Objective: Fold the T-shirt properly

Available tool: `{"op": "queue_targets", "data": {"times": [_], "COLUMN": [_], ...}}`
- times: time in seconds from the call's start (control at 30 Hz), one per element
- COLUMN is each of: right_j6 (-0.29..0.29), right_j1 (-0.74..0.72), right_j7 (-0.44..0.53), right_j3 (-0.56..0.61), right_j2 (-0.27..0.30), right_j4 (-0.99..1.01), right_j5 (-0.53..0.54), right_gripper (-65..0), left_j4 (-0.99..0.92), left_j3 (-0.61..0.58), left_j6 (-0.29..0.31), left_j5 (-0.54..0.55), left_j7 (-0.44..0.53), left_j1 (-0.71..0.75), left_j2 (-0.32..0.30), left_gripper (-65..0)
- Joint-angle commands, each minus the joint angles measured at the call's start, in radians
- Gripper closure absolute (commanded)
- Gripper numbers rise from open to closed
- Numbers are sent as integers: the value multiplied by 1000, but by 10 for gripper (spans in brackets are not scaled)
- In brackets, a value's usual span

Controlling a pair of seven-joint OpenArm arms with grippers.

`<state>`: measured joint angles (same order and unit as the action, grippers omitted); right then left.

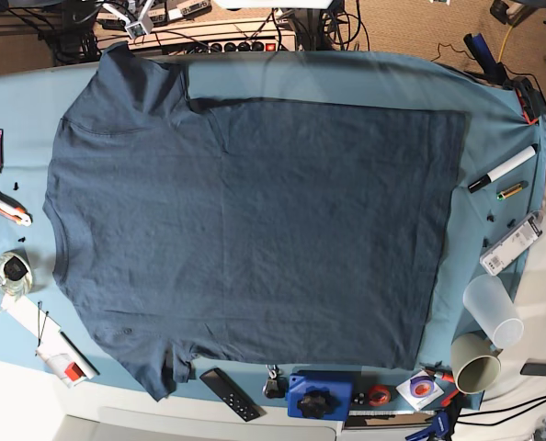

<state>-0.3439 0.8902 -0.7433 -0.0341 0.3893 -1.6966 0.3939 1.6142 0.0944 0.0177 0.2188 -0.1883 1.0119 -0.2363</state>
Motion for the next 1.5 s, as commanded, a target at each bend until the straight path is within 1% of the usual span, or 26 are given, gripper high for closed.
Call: {"op": "queue_targets", "data": {"times": [0.0,0.1,0.17,0.23,0.3,0.4,0.6,0.73,0.87,0.9,0.93,1.0,1.03,1.07,1.13,1.2,1.33,1.4,1.47], "right_j6": [-6,-7,-7,-14,-40,-46,-45,-45,-54,-71,-90,-89,-85,-76,-47,-41,-41,-42,-64], "right_j1": [37,108,150,185,212,224,195,137,109,108,107,107,107,107,104,96,57,31,6], "right_j7": [6,-27,-62,-98,-114,-122,-113,-117,-119,-120,-121,-125,-128,-135,-179,-206,-205,-207,-229], "right_j3": [-24,-98,-158,-222,-291,-389,-537,-591,-609,-609,-609,-609,-609,-609,-609,-609,-609,-609,-609], "right_j2": [10,9,9,9,9,6,0,-28,-48,-48,-48,-48,-48,-48,-48,-49,-48,-48,-48], "right_j4": [-62,-211,-302,-383,-453,-536,-624,-627,-627,-627,-627,-627,-627,-627,-627,-626,-574,-521,-467], "right_j5": [14,73,113,146,182,222,219,209,177,156,137,102,84,76,77,80,93,134,201], "right_gripper": [0,0,0,0,0,0,0,0,0,-30,-100,-260,-307,-319,-319,-319,-318,-318,-318], "left_j4": [70,231,318,389,447,510,589,599,600,599,599,599,599,599,599,599,599,599,599], "left_j3": [3,2,3,2,3,2,2,2,2,2,2,2,2,2,2,2,2,2,2], "left_j6": [-1,-1,-1,-1,-2,-2,-2,-2,-1,-1,-1,-1,-1,-1,-1,-1,-1,-2,-1], "left_j5": [-1,-1,-2,-1,-2,-4,-123,-150,-149,-148,-148,-148,-148,-149,-148,-148,-148,-148,-148], "left_j7": [20,19,-8,-63,-108,-111,-111,-112,-119,-121,-126,-132,-134,-134,-134,-134,-134,-134,-134], "left_j1": [49,128,169,189,193,192,179,148,133,132,132,133,132,133,132,132,132,132,132], "left_j2": [-3,-2,-2,-2,-2,-2,-2,-2,-2,-2,-2,-2,-2,-2,-2,-2,-2,-2,-2], "left_gripper": [0,0,0,0,0,0,0,0,0,0,0,0,0,0,0,0,0,0,0]}}
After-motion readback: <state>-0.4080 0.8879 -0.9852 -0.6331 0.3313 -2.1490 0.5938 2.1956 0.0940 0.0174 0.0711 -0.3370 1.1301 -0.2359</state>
